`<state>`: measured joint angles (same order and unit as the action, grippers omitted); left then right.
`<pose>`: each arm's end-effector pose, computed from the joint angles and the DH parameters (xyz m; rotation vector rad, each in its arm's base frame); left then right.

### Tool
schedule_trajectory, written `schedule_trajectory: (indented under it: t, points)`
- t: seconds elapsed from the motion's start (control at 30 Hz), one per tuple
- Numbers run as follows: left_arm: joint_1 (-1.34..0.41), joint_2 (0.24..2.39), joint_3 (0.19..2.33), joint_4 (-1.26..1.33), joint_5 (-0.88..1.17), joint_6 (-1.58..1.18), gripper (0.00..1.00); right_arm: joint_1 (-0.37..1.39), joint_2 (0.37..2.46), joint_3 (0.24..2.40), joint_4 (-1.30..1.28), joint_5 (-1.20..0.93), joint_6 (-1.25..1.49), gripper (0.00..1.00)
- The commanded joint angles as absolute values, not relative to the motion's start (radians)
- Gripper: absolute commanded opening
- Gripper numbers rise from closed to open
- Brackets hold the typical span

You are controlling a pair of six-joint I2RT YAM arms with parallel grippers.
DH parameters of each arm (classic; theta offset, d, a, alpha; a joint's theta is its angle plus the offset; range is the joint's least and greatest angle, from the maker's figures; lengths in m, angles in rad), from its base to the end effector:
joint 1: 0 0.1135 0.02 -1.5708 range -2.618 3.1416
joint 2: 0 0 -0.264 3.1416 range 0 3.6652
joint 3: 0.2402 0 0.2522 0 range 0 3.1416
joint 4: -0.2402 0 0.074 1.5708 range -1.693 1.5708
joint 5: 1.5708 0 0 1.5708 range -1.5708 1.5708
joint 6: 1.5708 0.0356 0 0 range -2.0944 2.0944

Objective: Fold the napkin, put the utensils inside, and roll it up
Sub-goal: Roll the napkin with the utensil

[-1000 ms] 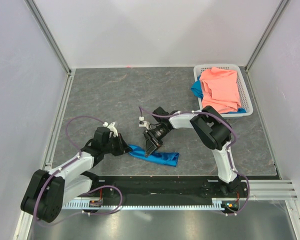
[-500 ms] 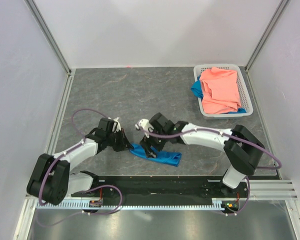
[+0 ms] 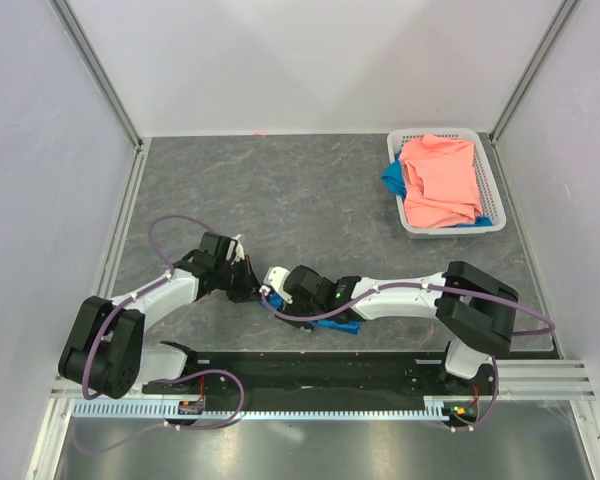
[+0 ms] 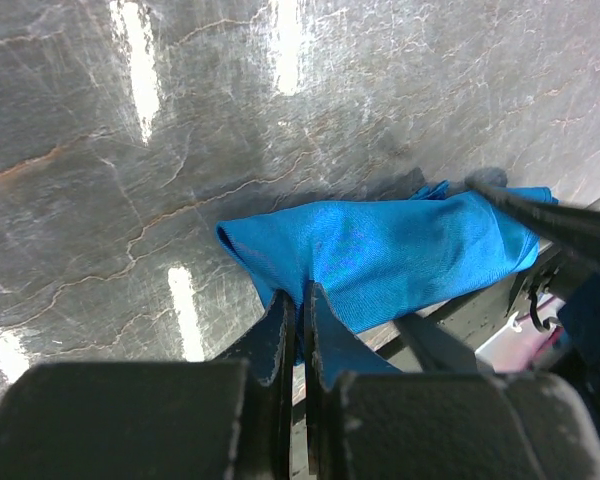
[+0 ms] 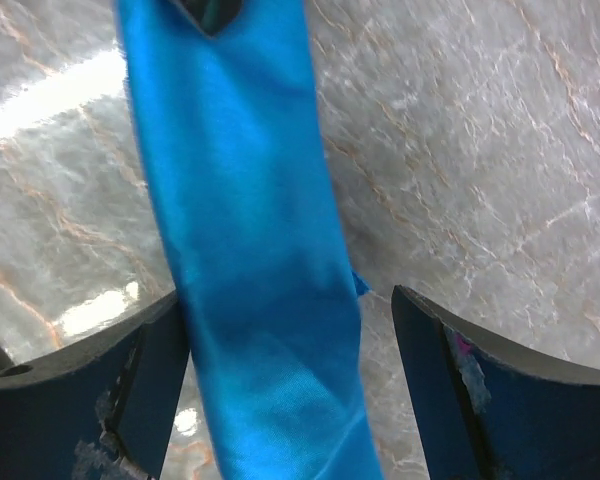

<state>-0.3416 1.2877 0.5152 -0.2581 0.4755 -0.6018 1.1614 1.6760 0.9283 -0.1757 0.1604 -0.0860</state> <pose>0.1998 -0.0884 0.1484 -0.1722 2.7254 -0.9310 0.1382 0.3041 0.1664 -1.4023 2.0642 0.2564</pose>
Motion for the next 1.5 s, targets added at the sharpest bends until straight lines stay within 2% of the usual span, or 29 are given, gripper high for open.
schedule_trajectory:
  t: [0.0, 0.07, 0.17, 0.2, 0.27, 0.3, 0.4, 0.5, 0.6, 0.8, 0.97, 1.47]
  points:
    - [-0.337, 1.292, 0.549, -0.268, 0.508, -0.561, 0.02, 1.163, 1.706, 0.957, -0.167, 0.259, -0.136, 0.87]
    - [-0.337, 1.293, 0.554, -0.27, 0.515, -0.557, 0.02, 1.161, 1.727, 0.974, -0.193, 0.218, -0.153, 0.86]
    - [-0.336, 1.295, 0.561, -0.265, 0.529, -0.548, 0.02, 1.149, 1.756, 0.997, -0.23, 0.125, -0.146, 0.79]
    - [-0.337, 1.293, 0.563, -0.264, 0.532, -0.548, 0.03, 1.134, 1.769, 1.005, -0.239, 0.095, -0.14, 0.68]
    - [-0.337, 1.284, 0.565, -0.261, 0.528, -0.546, 0.11, 1.109, 1.784, 1.022, -0.274, 0.022, -0.111, 0.59]
    - [-0.337, 1.279, 0.565, -0.256, 0.526, -0.548, 0.23, 1.083, 1.799, 1.028, -0.288, -0.062, -0.103, 0.53]
    - [-0.336, 1.244, 0.565, -0.256, 0.493, -0.548, 0.51, 1.023, 1.837, 1.054, -0.339, -0.222, -0.069, 0.46]
    - [-0.336, 1.186, 0.555, -0.261, 0.422, -0.552, 0.6, 0.956, 1.877, 1.075, -0.374, -0.393, -0.034, 0.41]
    - [-0.336, 1.125, 0.542, -0.271, 0.362, -0.555, 0.62, 0.896, 1.911, 1.089, -0.376, -0.539, -0.002, 0.39]
    - [-0.337, 1.045, 0.497, -0.267, 0.338, -0.575, 0.63, 0.818, 2.006, 1.14, -0.377, -0.693, 0.049, 0.37]
    - [-0.337, 1.055, 0.468, -0.23, 0.347, -0.584, 0.62, 0.779, 2.075, 1.172, -0.376, -0.817, 0.064, 0.37]
    - [-0.337, 1.181, 0.442, -0.069, 0.342, -0.557, 0.54, 0.721, 2.174, 1.21, -0.402, -0.923, 0.064, 0.36]
